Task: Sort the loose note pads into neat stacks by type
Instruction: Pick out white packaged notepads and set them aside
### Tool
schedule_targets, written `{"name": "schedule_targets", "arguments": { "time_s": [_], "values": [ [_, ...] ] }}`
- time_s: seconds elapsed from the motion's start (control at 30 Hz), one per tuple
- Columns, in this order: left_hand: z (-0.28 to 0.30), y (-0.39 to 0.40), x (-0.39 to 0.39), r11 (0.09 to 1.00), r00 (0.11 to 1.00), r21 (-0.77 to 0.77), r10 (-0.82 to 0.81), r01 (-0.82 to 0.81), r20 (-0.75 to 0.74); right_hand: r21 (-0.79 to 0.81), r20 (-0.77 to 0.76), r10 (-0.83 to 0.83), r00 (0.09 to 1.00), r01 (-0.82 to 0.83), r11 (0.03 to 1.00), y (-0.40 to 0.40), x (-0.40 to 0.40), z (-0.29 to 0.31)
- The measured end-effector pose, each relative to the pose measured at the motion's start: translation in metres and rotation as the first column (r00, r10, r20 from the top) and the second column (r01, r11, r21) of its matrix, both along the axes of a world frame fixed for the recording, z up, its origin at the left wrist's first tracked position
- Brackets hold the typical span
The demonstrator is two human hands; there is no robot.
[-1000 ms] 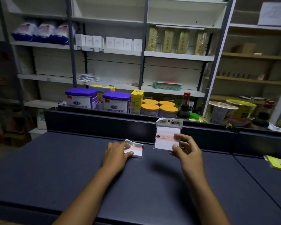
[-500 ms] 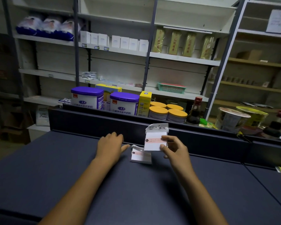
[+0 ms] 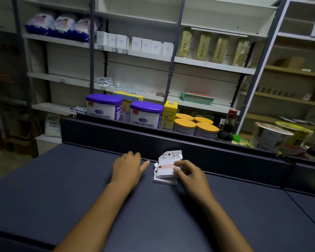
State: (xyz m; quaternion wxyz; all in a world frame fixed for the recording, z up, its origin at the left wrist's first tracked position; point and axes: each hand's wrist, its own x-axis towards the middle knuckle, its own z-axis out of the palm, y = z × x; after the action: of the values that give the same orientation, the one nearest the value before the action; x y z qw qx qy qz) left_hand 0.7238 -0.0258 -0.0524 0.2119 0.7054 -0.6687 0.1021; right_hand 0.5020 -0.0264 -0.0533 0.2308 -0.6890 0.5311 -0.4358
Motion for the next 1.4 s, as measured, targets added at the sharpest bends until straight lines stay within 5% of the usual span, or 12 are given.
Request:
{"name": "schedule_targets", "arguments": {
  "time_s": [0.23,0.53,0.7,1.0,1.4],
  "values": [
    [-0.002,0.001,-0.002,1.000,1.000,-0.005,-0.004,0.004,-0.027,-0.051,-0.242,-0.013,0.970,0.000,0.999,-0.002,0.003,-0.012],
    [0.005,0.007,-0.010,0.996,0.994,-0.036,-0.083,0.081,-0.068,-0.044,-0.253,-0.001,0.967,-0.010,0.999,0.003,-0.011,-0.011],
    [0.021,0.019,-0.039,0.984,0.984,-0.055,-0.173,0.171,-0.047,-0.011,-0.428,-0.044,0.903,0.044,0.999,0.023,-0.058,0.001],
    [0.051,0.057,-0.168,0.931,0.930,0.036,-0.365,0.364,0.043,-0.048,-0.671,-0.192,0.716,0.216,0.975,0.098,-0.191,0.026],
    [0.052,0.155,-0.382,0.819,0.818,0.099,-0.572,0.565,0.060,-0.075,-0.727,-0.347,0.592,0.434,0.898,0.245,-0.395,0.057]
  ]
}}
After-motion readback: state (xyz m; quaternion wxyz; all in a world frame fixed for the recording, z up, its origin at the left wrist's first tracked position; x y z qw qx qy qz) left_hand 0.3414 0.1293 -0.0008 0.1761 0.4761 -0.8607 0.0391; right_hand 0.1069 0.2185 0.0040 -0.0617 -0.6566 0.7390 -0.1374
